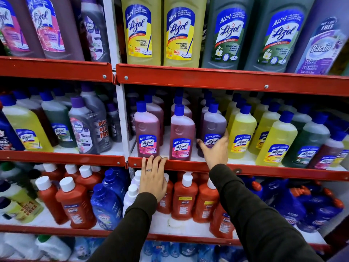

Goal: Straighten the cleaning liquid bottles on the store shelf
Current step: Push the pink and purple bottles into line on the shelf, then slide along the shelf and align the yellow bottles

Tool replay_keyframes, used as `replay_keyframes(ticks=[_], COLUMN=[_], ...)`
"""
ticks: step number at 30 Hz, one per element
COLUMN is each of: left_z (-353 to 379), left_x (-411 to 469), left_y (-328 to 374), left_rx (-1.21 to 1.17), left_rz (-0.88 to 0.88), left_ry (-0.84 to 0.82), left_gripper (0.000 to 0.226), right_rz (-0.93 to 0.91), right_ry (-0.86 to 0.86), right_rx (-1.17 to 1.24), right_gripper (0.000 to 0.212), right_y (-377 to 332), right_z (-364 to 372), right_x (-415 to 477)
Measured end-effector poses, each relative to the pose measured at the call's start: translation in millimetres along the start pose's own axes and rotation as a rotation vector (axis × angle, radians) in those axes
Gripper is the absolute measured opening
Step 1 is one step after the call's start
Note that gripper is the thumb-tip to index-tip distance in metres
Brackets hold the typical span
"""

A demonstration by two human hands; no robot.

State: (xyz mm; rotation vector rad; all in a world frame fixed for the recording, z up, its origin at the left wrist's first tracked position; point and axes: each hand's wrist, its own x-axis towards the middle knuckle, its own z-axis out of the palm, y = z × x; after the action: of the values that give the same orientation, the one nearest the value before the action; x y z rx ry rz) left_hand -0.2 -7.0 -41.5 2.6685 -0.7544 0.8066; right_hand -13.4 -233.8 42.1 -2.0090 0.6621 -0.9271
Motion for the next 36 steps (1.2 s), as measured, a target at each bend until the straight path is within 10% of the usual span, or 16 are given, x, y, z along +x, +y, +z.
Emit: replay_keyframes(ticks=[28,36], left_z=[1,4], left_x=[-1,-2], left_y=[9,13], left_rx=[-0.037,-0.032], left_rz=[-0.072,-0.092], left_ry=[0.023,0.049], left_gripper=[0.065,0.068], right_rz=[-0.164,-0.092], right_ry=[-0.074,0.208], right_rx=[-0.058,0.143], right_gripper=[0.100,0.072], right_y=[31,35], right_z=[-25,-45], right_x=[-30,4])
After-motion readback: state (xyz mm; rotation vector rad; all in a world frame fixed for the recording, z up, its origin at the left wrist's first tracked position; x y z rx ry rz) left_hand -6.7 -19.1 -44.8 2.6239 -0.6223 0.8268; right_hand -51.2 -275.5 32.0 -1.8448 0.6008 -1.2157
